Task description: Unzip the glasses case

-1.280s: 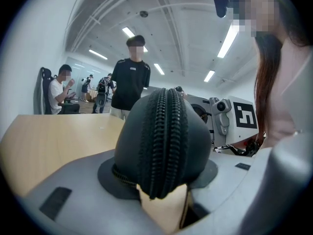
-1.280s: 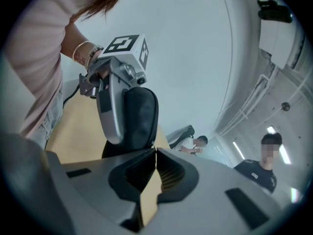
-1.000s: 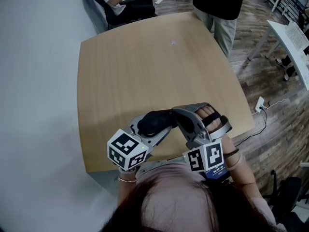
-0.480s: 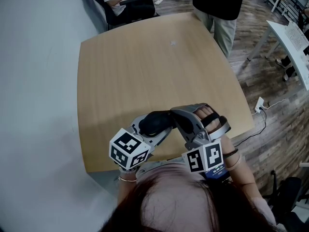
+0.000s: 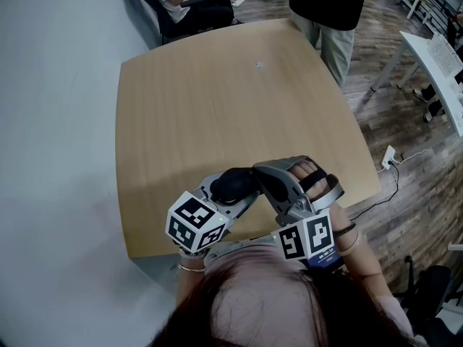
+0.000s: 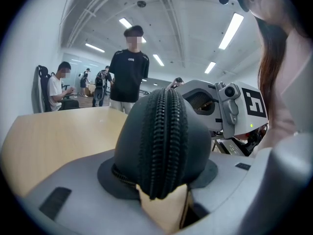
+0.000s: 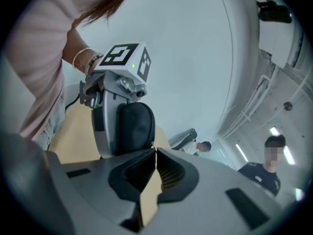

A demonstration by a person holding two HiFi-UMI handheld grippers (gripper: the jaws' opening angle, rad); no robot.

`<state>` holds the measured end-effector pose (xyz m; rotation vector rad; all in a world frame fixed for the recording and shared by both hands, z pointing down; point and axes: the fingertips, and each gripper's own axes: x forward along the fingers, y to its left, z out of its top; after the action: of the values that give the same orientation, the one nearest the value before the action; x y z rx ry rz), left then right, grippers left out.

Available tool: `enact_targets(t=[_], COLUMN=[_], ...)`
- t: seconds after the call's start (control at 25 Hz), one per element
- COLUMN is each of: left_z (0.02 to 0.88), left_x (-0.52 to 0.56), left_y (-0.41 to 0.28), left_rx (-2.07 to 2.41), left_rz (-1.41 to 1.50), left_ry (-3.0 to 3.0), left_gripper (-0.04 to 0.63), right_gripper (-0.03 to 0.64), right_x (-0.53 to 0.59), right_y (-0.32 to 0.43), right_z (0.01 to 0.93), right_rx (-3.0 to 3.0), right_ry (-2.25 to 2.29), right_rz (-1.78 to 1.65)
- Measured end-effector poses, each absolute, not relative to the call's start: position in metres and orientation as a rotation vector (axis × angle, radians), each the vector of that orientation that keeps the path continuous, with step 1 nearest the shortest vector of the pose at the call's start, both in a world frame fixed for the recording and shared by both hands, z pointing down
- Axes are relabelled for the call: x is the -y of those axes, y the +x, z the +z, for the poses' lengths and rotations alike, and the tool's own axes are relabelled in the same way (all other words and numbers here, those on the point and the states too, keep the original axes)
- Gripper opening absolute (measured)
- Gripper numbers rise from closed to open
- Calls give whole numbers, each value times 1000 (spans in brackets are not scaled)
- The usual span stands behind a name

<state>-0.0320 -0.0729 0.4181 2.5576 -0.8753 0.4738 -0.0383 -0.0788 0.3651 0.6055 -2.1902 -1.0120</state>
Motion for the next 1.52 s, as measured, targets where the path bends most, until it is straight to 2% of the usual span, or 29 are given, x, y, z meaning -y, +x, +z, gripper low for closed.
enact_targets(t=[1.52], left_z=[448], left_x=[66], left_y=[-27], left_rx=[824], left_rz=[647], left_ry=[2498], left_gripper=[212], right_gripper=[17], right_x=[69], right_y=[-46], right_z=[374], right_rx=[2192], right_ry=[548], right_rz=[-1011])
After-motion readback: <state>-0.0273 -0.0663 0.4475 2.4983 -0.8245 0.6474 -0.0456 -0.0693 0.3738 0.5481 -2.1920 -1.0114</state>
